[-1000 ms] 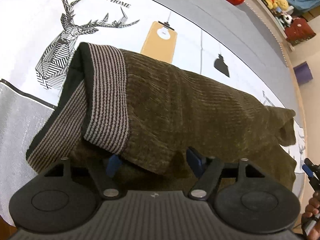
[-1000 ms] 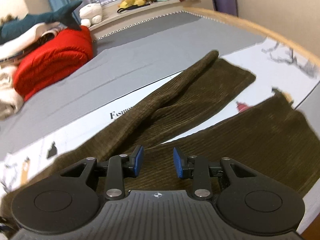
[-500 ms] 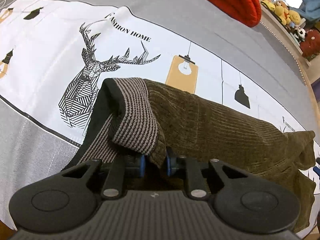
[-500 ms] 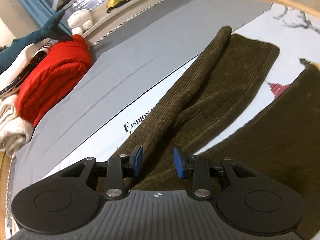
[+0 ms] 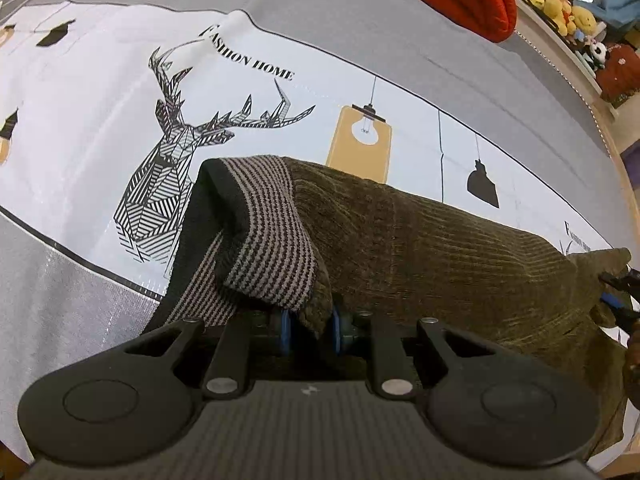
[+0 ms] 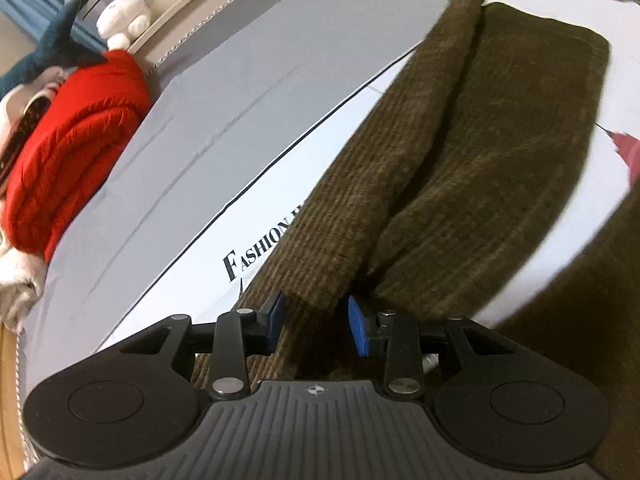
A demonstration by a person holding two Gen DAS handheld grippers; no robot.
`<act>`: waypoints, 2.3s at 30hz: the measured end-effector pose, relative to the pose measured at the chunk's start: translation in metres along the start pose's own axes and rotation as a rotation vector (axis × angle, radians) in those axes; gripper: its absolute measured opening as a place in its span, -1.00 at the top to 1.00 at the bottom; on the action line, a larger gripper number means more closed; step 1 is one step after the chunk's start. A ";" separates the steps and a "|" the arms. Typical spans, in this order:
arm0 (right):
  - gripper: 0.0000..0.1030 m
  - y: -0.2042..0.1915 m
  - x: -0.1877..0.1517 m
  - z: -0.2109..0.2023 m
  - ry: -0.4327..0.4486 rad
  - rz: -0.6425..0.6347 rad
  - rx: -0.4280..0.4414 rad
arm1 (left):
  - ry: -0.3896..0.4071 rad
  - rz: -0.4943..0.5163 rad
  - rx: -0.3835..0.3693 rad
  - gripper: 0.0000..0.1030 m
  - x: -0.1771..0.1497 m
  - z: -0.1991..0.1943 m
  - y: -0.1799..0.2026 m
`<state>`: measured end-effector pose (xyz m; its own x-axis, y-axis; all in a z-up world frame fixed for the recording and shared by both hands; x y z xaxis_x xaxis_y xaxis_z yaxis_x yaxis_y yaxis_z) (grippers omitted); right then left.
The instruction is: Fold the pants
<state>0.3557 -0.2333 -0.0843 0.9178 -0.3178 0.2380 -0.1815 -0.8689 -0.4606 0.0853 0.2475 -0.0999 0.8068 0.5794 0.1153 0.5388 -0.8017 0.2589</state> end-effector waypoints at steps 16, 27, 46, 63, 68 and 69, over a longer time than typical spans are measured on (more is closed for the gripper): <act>0.81 -0.018 -0.034 -0.098 0.176 -0.195 -0.008 | 0.122 -0.007 -0.010 0.79 -0.016 -0.059 0.001; 0.78 0.056 -0.128 -0.114 -0.211 -0.561 -0.145 | -0.047 0.083 0.094 0.63 -0.045 -0.044 -0.023; 0.48 0.192 -0.018 -0.097 0.041 0.341 0.043 | -0.011 0.056 0.134 -0.17 -0.026 -0.036 -0.007; 0.78 0.162 0.002 -0.112 0.237 0.395 0.089 | -0.009 0.072 0.187 0.45 -0.025 -0.034 -0.015; 0.82 0.143 -0.013 -0.160 0.310 0.284 0.058 | 0.066 0.084 0.135 0.70 -0.030 -0.057 -0.017; 0.82 0.138 -0.018 -0.175 0.340 0.255 0.045 | 0.089 0.085 0.119 0.71 -0.032 -0.065 -0.019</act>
<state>0.2520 -0.4138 -0.0029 0.6755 -0.6338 0.3767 -0.3651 -0.7314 -0.5759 0.0338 0.2534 -0.0461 0.8289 0.5154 0.2175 0.4986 -0.8570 0.1303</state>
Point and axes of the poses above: each gripper's, at about its wrist camera, not at the fingertips, and z roughly the way its jaws point, y to its right, x to its top, the point moved 4 cm from there along z, roughly the way its jaws point, and after that the axes turned 13 degrees about -y, right-handed, at the moved point
